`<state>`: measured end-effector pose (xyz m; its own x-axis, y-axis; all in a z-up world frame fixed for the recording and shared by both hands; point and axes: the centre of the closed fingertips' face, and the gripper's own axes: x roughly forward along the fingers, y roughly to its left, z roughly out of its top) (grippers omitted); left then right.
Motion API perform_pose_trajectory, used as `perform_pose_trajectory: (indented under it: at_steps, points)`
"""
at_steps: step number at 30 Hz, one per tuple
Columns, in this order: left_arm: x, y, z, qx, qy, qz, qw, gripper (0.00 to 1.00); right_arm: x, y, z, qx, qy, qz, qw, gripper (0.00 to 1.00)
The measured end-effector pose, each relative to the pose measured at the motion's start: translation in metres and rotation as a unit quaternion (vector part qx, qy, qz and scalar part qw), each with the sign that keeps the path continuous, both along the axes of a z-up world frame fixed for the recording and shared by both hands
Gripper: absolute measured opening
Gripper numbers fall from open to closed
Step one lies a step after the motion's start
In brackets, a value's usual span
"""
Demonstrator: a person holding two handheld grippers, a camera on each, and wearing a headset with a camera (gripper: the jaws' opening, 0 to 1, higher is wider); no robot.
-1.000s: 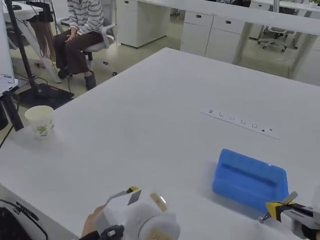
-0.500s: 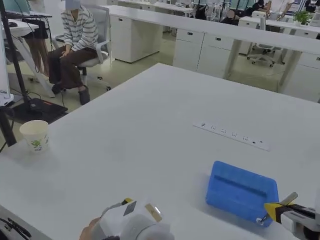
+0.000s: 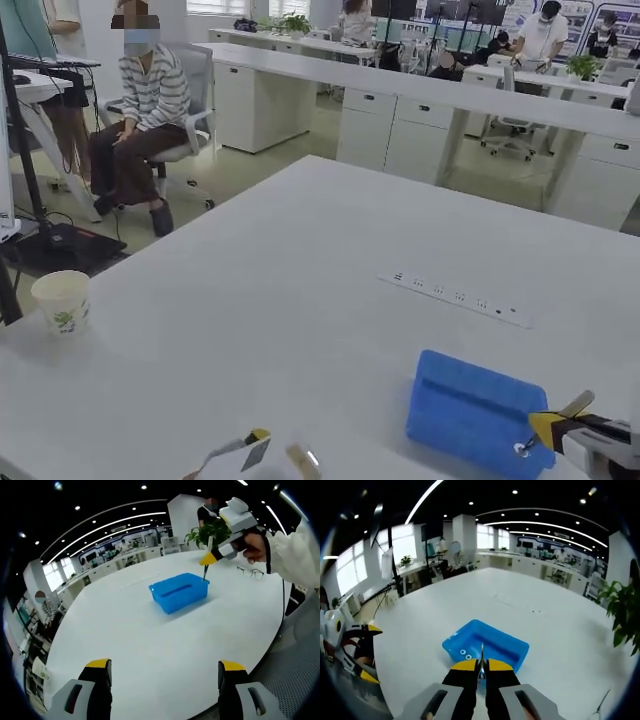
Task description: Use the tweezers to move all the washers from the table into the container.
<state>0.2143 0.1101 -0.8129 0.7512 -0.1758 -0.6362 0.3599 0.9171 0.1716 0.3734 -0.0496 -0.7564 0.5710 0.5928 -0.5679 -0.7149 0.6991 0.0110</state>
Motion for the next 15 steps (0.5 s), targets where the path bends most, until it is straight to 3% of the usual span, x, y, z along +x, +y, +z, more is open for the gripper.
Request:
perform_pose_trajectory:
  at_steps: [6, 15]
  points:
    - [0.0, -0.001, 0.0, -0.005, 0.0, -0.001, 1.0, 0.89, 0.012, 0.001, -0.003, -0.008, -0.002, -0.002, 1.0, 0.01]
    - [-0.001, 0.0, -0.002, -0.005, 0.006, 0.001, 1.0, 0.89, 0.025, 0.002, -0.019, -0.02, 0.009, -0.009, 0.9997, 0.01]
